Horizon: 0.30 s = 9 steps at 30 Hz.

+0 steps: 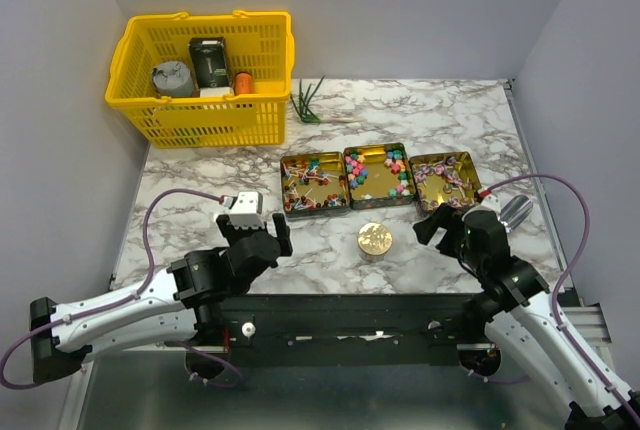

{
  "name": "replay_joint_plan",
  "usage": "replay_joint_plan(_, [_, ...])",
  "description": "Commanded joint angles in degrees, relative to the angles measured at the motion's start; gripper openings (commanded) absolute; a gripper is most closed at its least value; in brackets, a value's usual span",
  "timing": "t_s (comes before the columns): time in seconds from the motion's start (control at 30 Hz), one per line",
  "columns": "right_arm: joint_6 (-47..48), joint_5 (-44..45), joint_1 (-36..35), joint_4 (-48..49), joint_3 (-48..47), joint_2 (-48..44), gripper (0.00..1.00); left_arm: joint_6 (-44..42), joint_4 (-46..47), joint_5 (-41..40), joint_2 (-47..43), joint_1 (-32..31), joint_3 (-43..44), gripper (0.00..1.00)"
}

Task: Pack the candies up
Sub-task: Reset both arms

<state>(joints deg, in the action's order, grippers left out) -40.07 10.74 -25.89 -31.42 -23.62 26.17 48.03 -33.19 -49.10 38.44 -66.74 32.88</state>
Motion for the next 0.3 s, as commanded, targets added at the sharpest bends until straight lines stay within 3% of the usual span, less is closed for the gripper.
replay_joint_plan(0.0, [-0.5, 2.1, -0.4, -0.8, -0.6, 0.1, 1.00, 0.9, -2.0, -3.7, -1.3, 0.1, -0.8, 0.99])
replay_joint_plan(0.27, [-0.4, 1.6, -0.4, -0.8, -0.6, 0.0, 1.00, 1.6, -2.1, -4.3, 0.1, 0.1, -0.4, 0.99])
